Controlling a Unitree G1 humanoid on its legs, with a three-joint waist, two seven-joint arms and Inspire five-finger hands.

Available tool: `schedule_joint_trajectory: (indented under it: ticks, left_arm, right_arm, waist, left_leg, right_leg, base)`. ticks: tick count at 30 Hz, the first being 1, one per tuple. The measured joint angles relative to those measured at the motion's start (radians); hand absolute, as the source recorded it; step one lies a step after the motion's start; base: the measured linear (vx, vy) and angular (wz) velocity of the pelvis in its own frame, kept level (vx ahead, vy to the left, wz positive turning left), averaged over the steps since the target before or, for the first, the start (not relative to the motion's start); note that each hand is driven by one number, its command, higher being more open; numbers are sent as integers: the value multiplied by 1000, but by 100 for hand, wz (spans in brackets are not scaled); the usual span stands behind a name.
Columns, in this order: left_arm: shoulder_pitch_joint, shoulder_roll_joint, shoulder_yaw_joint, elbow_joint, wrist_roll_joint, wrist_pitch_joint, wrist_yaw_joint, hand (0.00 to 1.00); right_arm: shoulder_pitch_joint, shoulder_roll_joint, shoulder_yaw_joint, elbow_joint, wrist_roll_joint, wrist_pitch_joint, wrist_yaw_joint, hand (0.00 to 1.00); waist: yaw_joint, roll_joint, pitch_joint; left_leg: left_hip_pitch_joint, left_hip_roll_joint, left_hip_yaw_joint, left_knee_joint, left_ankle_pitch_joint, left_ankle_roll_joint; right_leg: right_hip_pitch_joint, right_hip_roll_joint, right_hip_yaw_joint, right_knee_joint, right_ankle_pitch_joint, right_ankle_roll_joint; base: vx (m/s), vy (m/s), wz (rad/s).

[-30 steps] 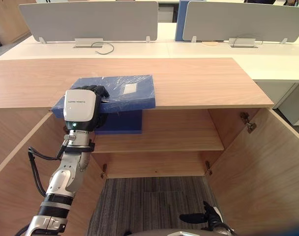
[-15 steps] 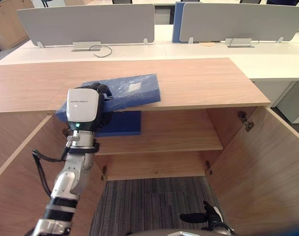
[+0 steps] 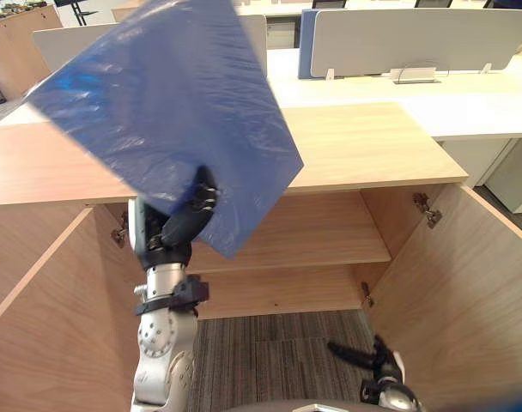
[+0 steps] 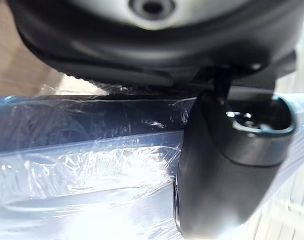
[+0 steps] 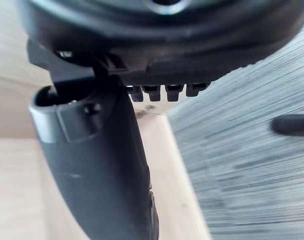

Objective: Walk over to the cabinet, pick up the folder, carry it to the office cabinet, place the folder inside the office cabinet, then close the office cabinet door

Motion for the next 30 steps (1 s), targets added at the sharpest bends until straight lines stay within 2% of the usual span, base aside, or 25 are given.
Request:
schedule_joint_trajectory:
  ticks: [2, 5, 7, 10, 16, 20, 22, 25, 28, 30]
  left_arm:
    - [52, -25, -1, -5, -85, 0, -19, 0]
    - [111, -41, -11, -6, -114, 1, -20, 0]
    - [171, -64, -20, -7, -118, 3, -21, 0]
    - [206, -71, -36, -7, -137, 10, -31, 0]
    - [213, -70, -68, -6, -147, 14, -45, 0]
    - [213, -65, -68, -6, -147, 19, -58, 0]
    - [213, -57, -67, -5, -147, 19, -60, 0]
    - [207, -46, -53, 5, -145, 20, -79, 0]
    - [204, -44, -14, 6, -102, 21, -110, 0]
    - [196, -35, 5, 7, -81, 23, -136, 0]
  right_arm:
    - [19, 34, -8, -160, 40, -6, -36, 100]
    - [48, 36, 22, -352, 43, -8, -80, 100]
    - [77, 39, 60, -535, -62, -16, -139, 100]
    - [80, 40, 83, -721, -144, -26, -192, 100]
    - [47, 37, 98, -958, -266, -55, -289, 100]
    - [-28, 38, 98, -1011, -337, -84, -337, 100]
    - [-63, 40, 98, -1023, -330, -108, -329, 100]
    - [-88, 38, 98, -1025, -290, -132, -265, 100]
    - [-101, 28, 98, -1006, -61, -151, -111, 100]
    - [-127, 0, 98, -964, 39, -151, -31, 100]
  waist:
    - [1, -5, 3]
    - [2, -11, 6]
    - [6, -12, 7]
    - [9, -12, 7]
    - [10, -11, 6]
    - [10, -11, 7]
    - [10, -11, 7]
    - [11, -12, 7]
    - [12, -12, 7]
    - [15, -13, 7]
  left_leg:
    - [2, 0, 3, 1, 0, 1]
    - [8, 1, 9, 1, -3, 1]
    - [18, 4, 27, 7, -12, 0]
    - [19, 7, 34, 12, -17, -1]
    - [19, 11, 37, 15, -21, -4]
    - [18, 11, 37, 18, -24, -3]
    - [16, 11, 37, 25, -29, -2]
    - [15, 11, 38, 32, -34, -2]
    - [14, 12, 44, 36, -36, -3]
    - [14, 12, 51, 36, -36, -3]
  right_leg:
    - [0, 0, 2, 0, 1, -1]
    - [5, -1, 6, 0, 2, -1]
    - [9, 1, 17, 0, 0, -1]
    - [9, 1, 20, 0, -5, 0]
    - [8, 7, 21, 0, -9, -2]
    - [5, 9, 26, 0, -9, -2]
    - [5, 9, 28, 0, -9, -2]
    - [5, 10, 31, 0, -9, -2]
    - [1, 11, 40, 0, -8, -2]
    - [-4, 11, 47, 0, -6, -2]
  base:
    - [-4, 34, -5]
    - [1, 36, -6]
    - [11, 34, -15]
    - [4, 34, -7]
    - [3, 5, 0]
    - [2, 21, -3]
    - [-9, 34, -2]
    - [-15, 33, -3]
    - [-16, 30, -7]
    - [-21, 38, -11]
